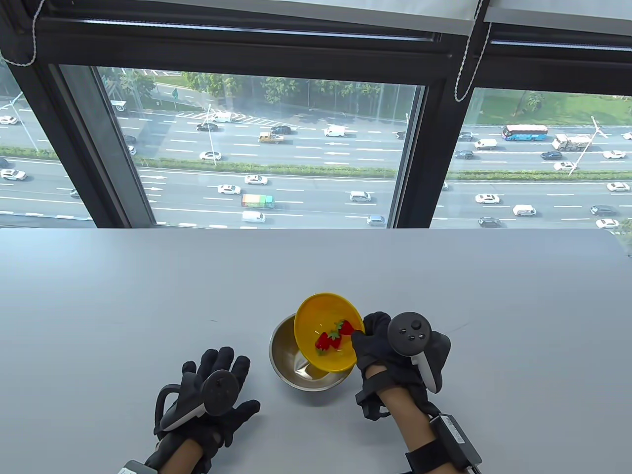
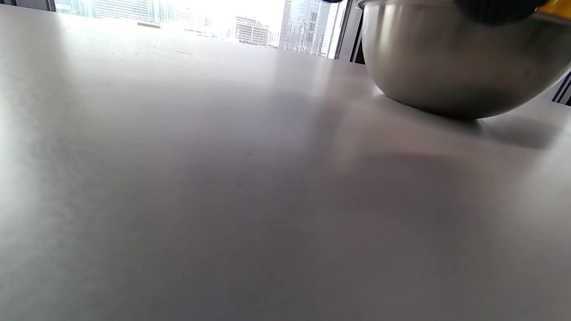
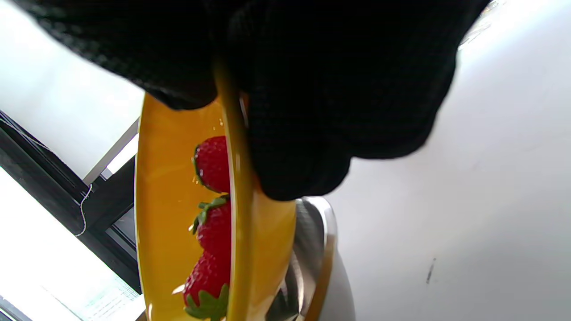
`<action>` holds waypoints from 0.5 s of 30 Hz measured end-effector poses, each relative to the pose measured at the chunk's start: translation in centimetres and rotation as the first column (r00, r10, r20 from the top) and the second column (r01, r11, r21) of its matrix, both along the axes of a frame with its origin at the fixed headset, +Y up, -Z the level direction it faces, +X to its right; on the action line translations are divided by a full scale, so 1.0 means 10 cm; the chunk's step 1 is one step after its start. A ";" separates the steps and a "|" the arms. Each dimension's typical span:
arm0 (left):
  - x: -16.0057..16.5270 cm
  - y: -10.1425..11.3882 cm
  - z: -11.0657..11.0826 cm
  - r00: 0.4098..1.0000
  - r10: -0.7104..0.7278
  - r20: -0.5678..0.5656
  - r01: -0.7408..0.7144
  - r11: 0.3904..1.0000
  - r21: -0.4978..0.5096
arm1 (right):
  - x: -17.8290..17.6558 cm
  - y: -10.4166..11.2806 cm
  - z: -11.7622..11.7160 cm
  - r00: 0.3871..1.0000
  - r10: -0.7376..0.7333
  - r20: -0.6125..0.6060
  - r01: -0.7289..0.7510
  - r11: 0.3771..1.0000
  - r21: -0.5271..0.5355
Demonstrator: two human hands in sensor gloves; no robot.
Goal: Pour strawberries from bowl into mixing bowl
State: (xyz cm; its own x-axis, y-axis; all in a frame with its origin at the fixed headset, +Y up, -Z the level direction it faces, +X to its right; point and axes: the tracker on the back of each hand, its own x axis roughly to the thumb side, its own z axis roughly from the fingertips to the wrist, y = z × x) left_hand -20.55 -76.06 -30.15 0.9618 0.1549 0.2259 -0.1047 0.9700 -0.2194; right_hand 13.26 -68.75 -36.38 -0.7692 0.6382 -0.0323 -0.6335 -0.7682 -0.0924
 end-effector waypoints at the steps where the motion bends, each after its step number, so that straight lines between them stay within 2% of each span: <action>1: 0.00 0.00 0.00 1.000 0.000 0.000 0.000 1.000 0.000 | -0.02 0.00 0.01 1.000 0.006 0.002 -0.006 1.000 0.016; 15: 0.00 0.00 -0.01 1.000 0.002 -0.001 -0.002 1.000 0.003 | -0.12 0.05 0.10 0.997 0.073 0.004 -0.073 0.977 0.201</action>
